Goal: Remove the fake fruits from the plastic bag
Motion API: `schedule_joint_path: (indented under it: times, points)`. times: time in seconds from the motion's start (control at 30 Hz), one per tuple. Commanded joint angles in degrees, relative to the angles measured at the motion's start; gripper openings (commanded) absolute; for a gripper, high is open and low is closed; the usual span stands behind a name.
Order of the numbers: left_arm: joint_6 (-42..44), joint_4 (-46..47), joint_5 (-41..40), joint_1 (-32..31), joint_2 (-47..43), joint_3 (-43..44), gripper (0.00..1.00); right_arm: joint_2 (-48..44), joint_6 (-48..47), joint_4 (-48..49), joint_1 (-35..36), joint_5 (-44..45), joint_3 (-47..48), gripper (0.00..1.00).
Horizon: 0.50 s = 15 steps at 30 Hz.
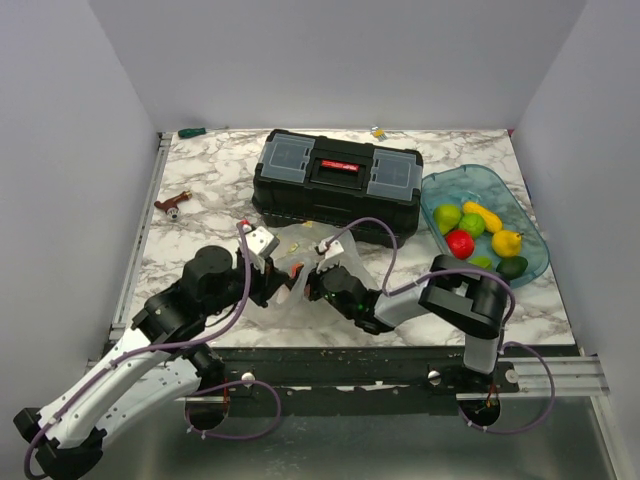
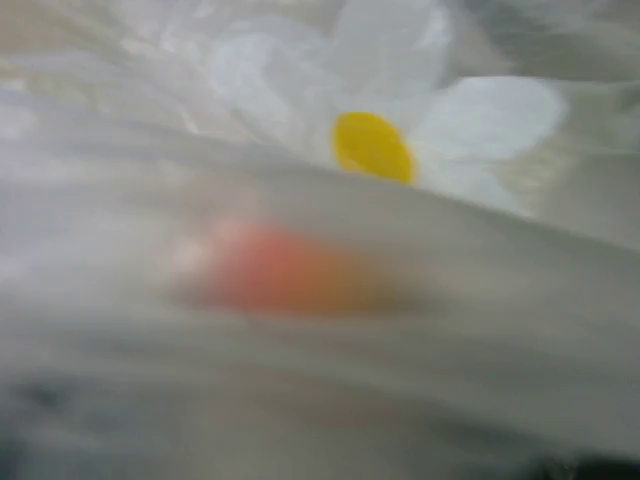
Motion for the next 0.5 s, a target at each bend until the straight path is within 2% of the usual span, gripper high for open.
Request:
schedule_joint_path:
  times: [0.0,0.07,0.13,0.27,0.47]
  points:
    - [4.69,-2.44,-2.99,-0.11,1.89,3.79,0.00,-5.85,-1.10,-1.58,0.32,7.43,-3.72,0.38]
    - [5.49,-1.58,-3.58,-0.11,1.94,2.97,0.00,-9.06,-1.33,-3.51,0.35,9.32,-5.05,0.26]
    - [6.28,-0.45,-3.94,-0.11,1.72,1.84,0.00,-12.61,-1.47,-5.19,0.34,10.64,-6.38,0.19]
    - [7.32,1.75,-5.33,-0.11,1.01,-0.52,0.00,-19.51,0.11,-8.09,0.33,10.64,-9.21,0.15]
    - [7.50,2.32,-7.95,-0.03,0.98,-0.83,0.00,-27.03,2.40,-10.19,0.38,5.11,-11.92,0.12]
